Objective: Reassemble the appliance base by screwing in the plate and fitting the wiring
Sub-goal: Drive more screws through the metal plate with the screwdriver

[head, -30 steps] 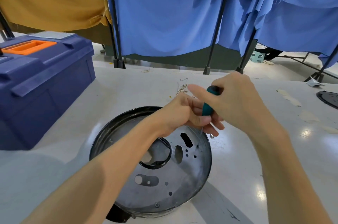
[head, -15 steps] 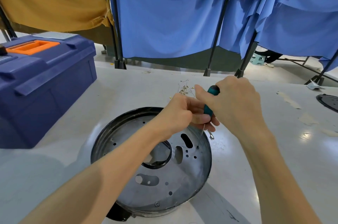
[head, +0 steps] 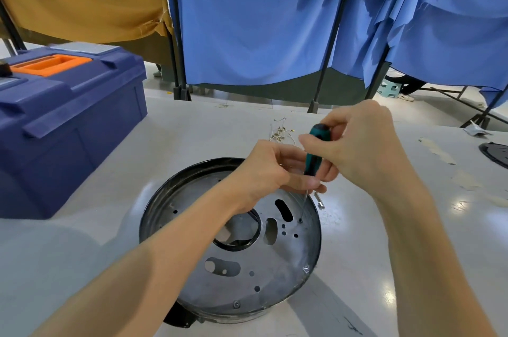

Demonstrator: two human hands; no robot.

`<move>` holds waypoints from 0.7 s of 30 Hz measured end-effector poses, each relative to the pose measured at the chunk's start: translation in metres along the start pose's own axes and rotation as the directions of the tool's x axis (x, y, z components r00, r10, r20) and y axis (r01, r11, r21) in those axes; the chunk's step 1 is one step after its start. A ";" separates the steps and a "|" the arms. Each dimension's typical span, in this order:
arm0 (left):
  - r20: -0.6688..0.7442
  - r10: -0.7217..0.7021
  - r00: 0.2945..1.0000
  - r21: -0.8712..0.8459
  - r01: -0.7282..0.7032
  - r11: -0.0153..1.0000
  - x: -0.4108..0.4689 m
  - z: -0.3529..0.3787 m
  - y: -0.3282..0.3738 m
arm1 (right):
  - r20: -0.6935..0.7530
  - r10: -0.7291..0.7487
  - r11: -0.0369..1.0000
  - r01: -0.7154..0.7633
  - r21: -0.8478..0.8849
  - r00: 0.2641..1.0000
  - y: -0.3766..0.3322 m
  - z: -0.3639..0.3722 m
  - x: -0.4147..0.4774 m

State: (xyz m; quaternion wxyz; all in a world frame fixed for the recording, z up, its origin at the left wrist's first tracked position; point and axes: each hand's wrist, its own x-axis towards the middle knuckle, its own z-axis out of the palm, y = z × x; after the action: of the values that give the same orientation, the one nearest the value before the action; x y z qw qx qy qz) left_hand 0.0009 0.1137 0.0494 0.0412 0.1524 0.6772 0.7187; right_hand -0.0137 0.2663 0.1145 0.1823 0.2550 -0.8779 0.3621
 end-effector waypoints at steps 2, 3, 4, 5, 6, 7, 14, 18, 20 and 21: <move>0.025 -0.020 0.999 0.024 0.019 1.000 0.002 0.006 -0.001 | -0.084 0.045 0.976 -0.062 -0.207 0.995 0.001 0.008 0.000; 0.047 -0.035 0.998 0.036 0.033 0.999 0.003 0.007 -0.001 | -0.118 0.051 0.944 -0.086 -0.317 0.992 0.002 0.010 -0.002; 0.068 -0.051 0.996 0.042 0.048 0.998 0.005 0.007 -0.001 | -0.138 0.051 0.916 -0.102 -0.387 0.989 0.002 0.011 -0.004; 0.091 -0.065 0.994 0.040 0.061 0.997 0.006 0.005 -0.001 | -0.134 0.042 0.908 -0.094 -0.408 0.990 0.003 0.010 -0.005; 0.117 -0.069 0.991 0.027 0.067 0.997 0.007 0.003 -0.001 | -0.092 0.035 0.920 -0.068 -0.385 0.995 0.004 0.007 -0.006; 0.147 -0.066 0.987 0.005 0.066 0.998 0.007 0.001 0.000 | -0.015 0.025 0.948 -0.028 -0.318 1.000 0.006 0.002 -0.006; 0.185 -0.074 0.980 -0.071 0.088 0.994 0.000 -0.006 -0.004 | 0.047 -0.101 0.991 0.096 0.095 0.994 -0.003 -0.005 -0.007; 0.106 -0.047 0.993 -0.050 0.052 0.997 0.001 0.001 -0.007 | -0.164 0.023 0.952 -0.072 -0.297 0.986 -0.007 0.020 -0.005; 0.100 -0.056 0.993 -0.060 0.062 0.996 0.002 0.002 -0.008 | -0.218 0.055 0.897 -0.144 -0.418 0.974 -0.011 0.025 -0.009; 0.114 -0.064 0.991 -0.050 0.070 0.996 0.003 0.001 -0.008 | -0.220 0.050 0.891 -0.143 -0.430 0.974 -0.012 0.024 -0.011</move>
State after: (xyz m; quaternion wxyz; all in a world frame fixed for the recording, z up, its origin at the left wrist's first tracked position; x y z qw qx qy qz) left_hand -0.0027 0.1165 0.0425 0.1076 0.1686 0.6589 0.7251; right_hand -0.0015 0.2447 0.0992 0.3058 0.1245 -0.9255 0.1854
